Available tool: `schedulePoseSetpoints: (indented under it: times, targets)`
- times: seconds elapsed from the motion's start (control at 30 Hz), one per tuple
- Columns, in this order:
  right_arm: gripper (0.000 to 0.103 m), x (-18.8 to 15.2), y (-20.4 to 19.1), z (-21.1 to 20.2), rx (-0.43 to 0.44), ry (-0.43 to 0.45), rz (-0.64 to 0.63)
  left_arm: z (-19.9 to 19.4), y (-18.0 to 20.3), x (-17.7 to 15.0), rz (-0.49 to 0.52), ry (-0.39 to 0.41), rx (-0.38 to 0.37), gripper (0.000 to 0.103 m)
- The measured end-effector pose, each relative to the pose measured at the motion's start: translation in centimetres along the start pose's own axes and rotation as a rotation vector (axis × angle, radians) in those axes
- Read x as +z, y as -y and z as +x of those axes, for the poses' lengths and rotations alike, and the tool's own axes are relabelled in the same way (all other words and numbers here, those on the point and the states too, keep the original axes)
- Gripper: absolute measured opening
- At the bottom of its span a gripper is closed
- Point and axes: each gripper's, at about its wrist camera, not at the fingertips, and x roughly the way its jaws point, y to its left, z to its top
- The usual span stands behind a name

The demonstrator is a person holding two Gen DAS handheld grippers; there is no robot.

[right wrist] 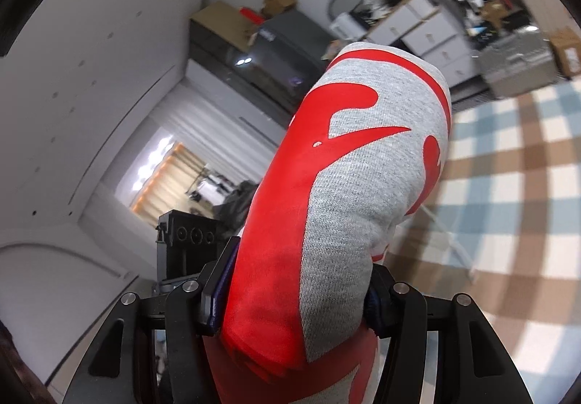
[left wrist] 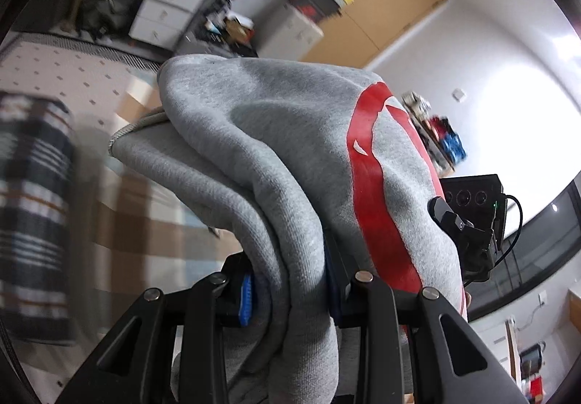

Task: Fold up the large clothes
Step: 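Lift the hoodie bundle off the bed with both grippers, then carry the bundle with both grippers and lower it onto the plaid blanket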

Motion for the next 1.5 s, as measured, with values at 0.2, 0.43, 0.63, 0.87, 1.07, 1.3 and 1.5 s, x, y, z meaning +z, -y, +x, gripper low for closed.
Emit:
schedulePoseSetpoints:
  times: [0.2,0.43,0.63,0.87,1.07,1.3,1.5]
  targets:
    - [0.057,3.6,-4.8,10.5,0.111,-0.041,-0.034,-6.3,-3.9,3.7,-0.040,0.081,0.102,0.025]
    - [0.057,2.2,-4.4,24.8,0.178,-0.087,0.029,-9.8,-13.4,5.3,-0.115,0.113,0.257,0.025]
    - [0.060,-3.4,-0.9,34.2,-0.101,-0.213,-0.053,-3.0,-25.2,3.1,-0.293,-0.037,0.396,0.025]
    - [0.064,-2.8,-3.3,33.7,-0.209,-0.351,-0.205,-6.1,-24.8,1.3,-0.317,0.044,0.337,0.032]
    - [0.066,-2.3,-4.0,33.7,-0.313,-0.450,-0.219,-6.1,-22.8,0.7,-0.239,0.010,0.349,0.050]
    - [0.068,-1.8,-4.0,32.8,-0.372,-0.544,-0.208,-2.1,-24.6,-0.8,-0.187,-0.107,0.425,0.051]
    - [0.068,-2.7,-5.6,32.7,-0.401,-0.567,-0.317,0.0,-27.0,-1.2,-0.240,-0.091,0.381,0.059]
